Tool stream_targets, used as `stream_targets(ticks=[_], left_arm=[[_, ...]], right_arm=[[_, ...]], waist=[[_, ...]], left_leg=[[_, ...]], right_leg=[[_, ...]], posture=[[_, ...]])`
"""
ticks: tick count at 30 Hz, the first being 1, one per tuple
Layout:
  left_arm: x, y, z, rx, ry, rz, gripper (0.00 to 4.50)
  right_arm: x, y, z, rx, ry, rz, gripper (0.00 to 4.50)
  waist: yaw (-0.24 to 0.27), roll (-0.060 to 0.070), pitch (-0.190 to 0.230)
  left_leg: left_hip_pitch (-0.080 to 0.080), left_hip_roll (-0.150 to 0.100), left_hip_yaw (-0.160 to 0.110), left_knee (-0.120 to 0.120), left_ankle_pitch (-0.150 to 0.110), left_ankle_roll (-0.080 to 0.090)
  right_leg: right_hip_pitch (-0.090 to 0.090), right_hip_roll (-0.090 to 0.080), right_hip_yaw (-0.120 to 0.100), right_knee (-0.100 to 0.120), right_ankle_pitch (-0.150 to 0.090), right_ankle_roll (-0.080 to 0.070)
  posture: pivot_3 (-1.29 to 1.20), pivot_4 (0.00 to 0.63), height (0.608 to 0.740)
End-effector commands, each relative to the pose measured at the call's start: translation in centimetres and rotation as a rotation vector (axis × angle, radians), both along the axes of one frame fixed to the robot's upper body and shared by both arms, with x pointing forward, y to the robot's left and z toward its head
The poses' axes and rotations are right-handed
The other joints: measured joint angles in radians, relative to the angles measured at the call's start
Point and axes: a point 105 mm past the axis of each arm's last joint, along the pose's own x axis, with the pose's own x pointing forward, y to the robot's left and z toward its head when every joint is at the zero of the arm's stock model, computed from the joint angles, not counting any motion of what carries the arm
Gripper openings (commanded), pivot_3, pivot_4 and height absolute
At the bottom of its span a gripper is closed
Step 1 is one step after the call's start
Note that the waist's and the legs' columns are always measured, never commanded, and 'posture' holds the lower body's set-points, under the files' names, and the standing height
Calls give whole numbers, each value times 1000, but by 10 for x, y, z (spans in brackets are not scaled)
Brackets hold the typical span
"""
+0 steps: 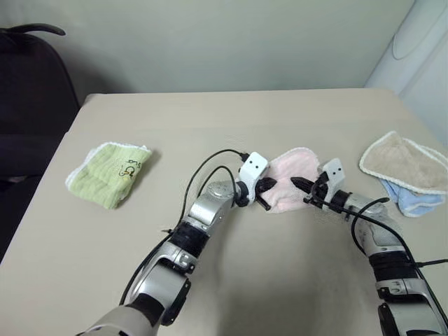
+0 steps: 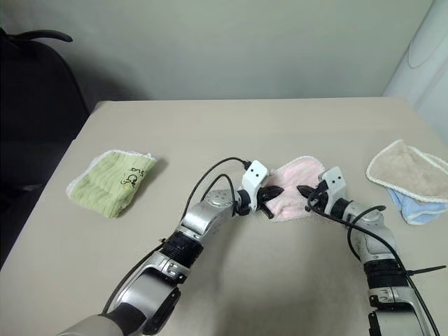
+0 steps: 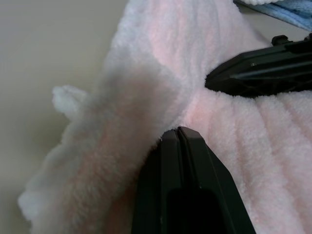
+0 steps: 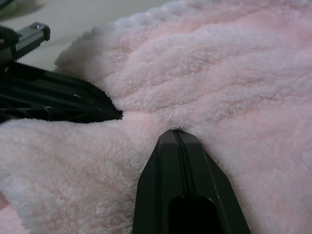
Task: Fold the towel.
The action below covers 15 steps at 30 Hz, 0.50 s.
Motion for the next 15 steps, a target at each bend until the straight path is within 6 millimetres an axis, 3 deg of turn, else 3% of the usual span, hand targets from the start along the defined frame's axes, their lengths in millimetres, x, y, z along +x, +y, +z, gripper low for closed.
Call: stream_targets(ticks=[1, 4, 7, 11, 13, 15], left_arm=[[-4, 3, 2, -82, 14, 2, 138], [-5, 13, 31, -262, 1, 25, 138], [-6, 39, 51, -367, -1, 85, 138], [-13, 73, 51, -379, 32, 160, 138], [-17, 81, 48, -385, 66, 179, 138], [-23, 89, 42, -421, 159, 206, 95]], right_arm=[[-4, -8, 0, -15, -26, -11, 0], [-5, -17, 29, 38, -125, -41, 0], [-14, -28, 57, 81, -186, -58, 0], [-30, -44, 70, 102, -175, -58, 0], [-34, -48, 72, 97, -167, -60, 0], [-36, -55, 71, 74, -156, -80, 360]], waist=[[0, 0, 0], [0, 0, 0], [0, 1, 0], [-1, 1, 0], [-1, 0, 0], [0, 0, 0]], left_leg=[[1, 0, 0, 0, 0, 0], [1, -1, 0, 0, 0, 0], [-2, -1, 1, 0, 1, -1], [-3, -2, 1, 0, 1, -1], [-3, -2, 1, 1, 1, -1], [-2, -2, 1, 1, 1, -1]], right_leg=[[1, 0, 0, 0, 0, 0], [1, 0, 0, -1, 0, 0], [-2, 0, 0, 0, -1, 1], [-1, 0, 0, 0, -1, 1], [-1, 1, 0, -1, -1, 2], [-1, 0, 0, -1, -1, 2]], posture=[[0, 150, 740], [0, 150, 740], [0, 150, 740], [0, 150, 740], [0, 150, 740], [0, 150, 740]])
